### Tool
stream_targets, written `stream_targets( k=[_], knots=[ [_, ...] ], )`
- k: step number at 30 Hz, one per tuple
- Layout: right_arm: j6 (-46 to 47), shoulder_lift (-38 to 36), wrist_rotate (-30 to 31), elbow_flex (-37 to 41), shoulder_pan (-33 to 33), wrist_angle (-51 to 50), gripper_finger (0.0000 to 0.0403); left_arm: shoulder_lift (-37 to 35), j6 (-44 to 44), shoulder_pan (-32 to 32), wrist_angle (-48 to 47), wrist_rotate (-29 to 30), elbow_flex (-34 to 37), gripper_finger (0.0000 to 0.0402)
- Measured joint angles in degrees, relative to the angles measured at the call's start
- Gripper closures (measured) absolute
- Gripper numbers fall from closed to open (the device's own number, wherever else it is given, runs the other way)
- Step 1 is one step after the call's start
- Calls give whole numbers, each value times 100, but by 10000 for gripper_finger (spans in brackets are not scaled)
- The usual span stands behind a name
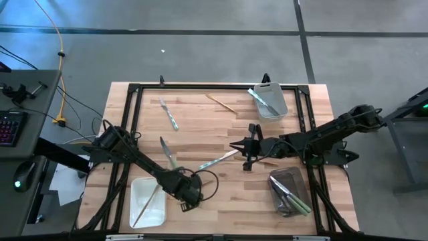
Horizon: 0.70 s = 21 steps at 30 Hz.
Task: Sort silverware by color (type)
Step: Put the gold table knife into the white bin
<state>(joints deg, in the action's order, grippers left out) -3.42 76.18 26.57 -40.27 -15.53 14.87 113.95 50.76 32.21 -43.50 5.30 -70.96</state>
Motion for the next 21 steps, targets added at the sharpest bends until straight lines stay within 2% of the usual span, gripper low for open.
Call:
stream_targets(
  k=[7, 12, 19, 21],
  knots=[
    [88, 0, 2, 0, -12, 0, 390, 7, -473, -6, 27, -237, 2, 390],
    [-12, 0, 55, 0, -148, 105, 391, -19, -695, 0, 35, -169, 19, 394],
    [-150, 0, 285, 4, -444, 209, 391, -356, -753, 16, 123, 261, 92, 400],
    [-94, 7, 255, 156, -519, 525, 391, -467, -753, 34, 258, 383, 88, 401]
  ],
)
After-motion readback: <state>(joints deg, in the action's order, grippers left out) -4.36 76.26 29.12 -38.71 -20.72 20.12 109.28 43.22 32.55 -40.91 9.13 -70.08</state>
